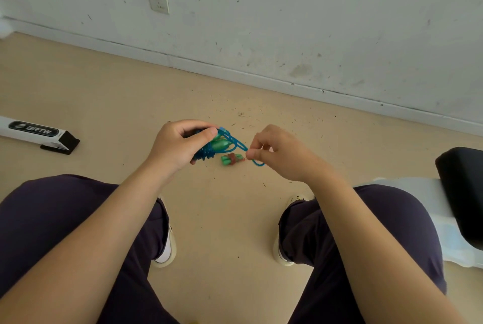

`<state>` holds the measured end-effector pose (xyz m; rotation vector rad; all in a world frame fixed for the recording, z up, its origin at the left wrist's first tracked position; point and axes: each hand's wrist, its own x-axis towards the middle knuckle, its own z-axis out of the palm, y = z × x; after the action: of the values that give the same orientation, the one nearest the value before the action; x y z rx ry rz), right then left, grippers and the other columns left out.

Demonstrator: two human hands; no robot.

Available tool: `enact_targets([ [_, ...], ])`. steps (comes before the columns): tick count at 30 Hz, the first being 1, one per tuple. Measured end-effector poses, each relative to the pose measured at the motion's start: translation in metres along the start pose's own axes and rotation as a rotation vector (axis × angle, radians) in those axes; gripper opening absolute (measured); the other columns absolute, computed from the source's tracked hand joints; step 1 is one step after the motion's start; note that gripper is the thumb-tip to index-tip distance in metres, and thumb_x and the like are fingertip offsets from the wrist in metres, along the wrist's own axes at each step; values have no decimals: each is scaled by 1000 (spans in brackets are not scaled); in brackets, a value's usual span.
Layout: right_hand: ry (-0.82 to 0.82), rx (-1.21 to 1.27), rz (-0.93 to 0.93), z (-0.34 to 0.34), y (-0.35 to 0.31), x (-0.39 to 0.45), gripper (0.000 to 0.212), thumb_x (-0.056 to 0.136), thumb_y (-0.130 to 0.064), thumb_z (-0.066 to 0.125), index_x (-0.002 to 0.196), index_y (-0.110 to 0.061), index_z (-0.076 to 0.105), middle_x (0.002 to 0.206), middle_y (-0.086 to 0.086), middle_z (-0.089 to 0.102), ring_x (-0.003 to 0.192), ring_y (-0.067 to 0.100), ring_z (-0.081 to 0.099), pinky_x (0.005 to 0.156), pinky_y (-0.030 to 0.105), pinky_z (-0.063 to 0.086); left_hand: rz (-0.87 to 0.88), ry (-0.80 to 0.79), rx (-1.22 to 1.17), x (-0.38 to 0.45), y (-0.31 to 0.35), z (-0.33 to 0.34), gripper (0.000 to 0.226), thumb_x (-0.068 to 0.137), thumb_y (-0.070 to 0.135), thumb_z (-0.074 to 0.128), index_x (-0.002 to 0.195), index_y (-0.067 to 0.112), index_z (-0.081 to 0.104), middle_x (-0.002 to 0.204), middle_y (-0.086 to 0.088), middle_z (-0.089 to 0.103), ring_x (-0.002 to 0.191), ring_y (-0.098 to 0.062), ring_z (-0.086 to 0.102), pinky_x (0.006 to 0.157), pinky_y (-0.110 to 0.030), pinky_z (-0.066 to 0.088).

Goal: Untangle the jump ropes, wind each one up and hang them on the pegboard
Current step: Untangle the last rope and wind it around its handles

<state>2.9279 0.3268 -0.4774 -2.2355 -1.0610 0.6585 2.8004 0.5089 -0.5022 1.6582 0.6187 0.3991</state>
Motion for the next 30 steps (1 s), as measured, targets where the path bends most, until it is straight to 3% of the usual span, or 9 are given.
enact_targets([
  [3, 41, -41, -10, -2, 1, 2, 9, 87, -27, 73, 89, -18, 72, 79, -7, 48, 64, 4, 44, 61, 19, 35, 4, 7, 35, 1, -1, 0, 11, 91, 19, 70, 90, 26, 79, 75, -5, 72, 58, -16, 55, 43, -24, 41],
  [7, 53, 332, 79, -4, -2, 0, 11, 85, -17, 76, 87, -9, 69, 56, -7, 60, 49, 7, 49, 50, 21, 41, 10, -9, 85, 2, -6, 0, 8, 90, 22, 72, 91, 28, 78, 73, 0, 69, 59, -16, 55, 46, -24, 41],
  [9, 52, 539, 71, -5, -4, -1, 8, 87, -9, 72, 88, -6, 65, 58, 0, 64, 50, 15, 57, 49, 24, 46, 26, -31, 107, 2, -9, 2, 7, 89, 23, 73, 90, 29, 77, 72, -5, 68, 59, -18, 56, 47, -25, 41],
  [13, -20, 746, 86, -2, -10, -2, 9, 89, -4, 68, 92, -6, 60, 74, 14, 71, 62, 25, 68, 51, 26, 49, 56, -60, 149, 0, -9, 9, 11, 89, 23, 74, 86, 34, 73, 61, 21, 65, 53, 2, 56, 50, -13, 39],
  [18, -38, 733, 115, 10, -12, 2, 7, 90, -2, 66, 93, -5, 60, 80, 13, 74, 56, 18, 65, 48, 23, 42, 110, -75, 152, -3, -10, 13, 14, 89, 23, 74, 83, 36, 74, 62, 14, 63, 50, 0, 52, 50, -15, 40],
  [22, 156, 595, 104, 16, -15, 2, 11, 85, -2, 72, 91, 2, 64, 67, 3, 66, 45, 2, 53, 46, 13, 40, 135, -83, 129, -4, -8, 14, 18, 89, 20, 74, 81, 37, 74, 67, 4, 64, 53, -4, 53, 50, -16, 41],
  [25, 299, 527, 70, 21, -17, 4, 12, 84, 1, 73, 88, 7, 64, 63, -1, 56, 41, -3, 49, 44, 8, 36, 119, -83, 96, -4, -7, 14, 16, 90, 19, 73, 82, 33, 74, 63, 10, 62, 55, -6, 54, 49, -16, 42],
  [28, 332, 420, 39, 29, -19, 5, 17, 83, -5, 75, 77, -7, 59, 68, 2, 56, 48, -2, 48, 46, 8, 36, 107, -97, 73, -5, -6, 13, 9, 91, 19, 72, 87, 27, 76, 62, 9, 62, 56, -10, 55, 48, -20, 43],
  [30, 343, 339, 48, 33, -15, 8, 23, 83, -11, 76, 76, -14, 55, 78, 8, 63, 63, 8, 55, 52, 13, 43, 123, -120, 71, -6, -6, 13, 12, 91, 18, 72, 86, 28, 77, 63, 8, 62, 58, -12, 56, 48, -20, 42],
])
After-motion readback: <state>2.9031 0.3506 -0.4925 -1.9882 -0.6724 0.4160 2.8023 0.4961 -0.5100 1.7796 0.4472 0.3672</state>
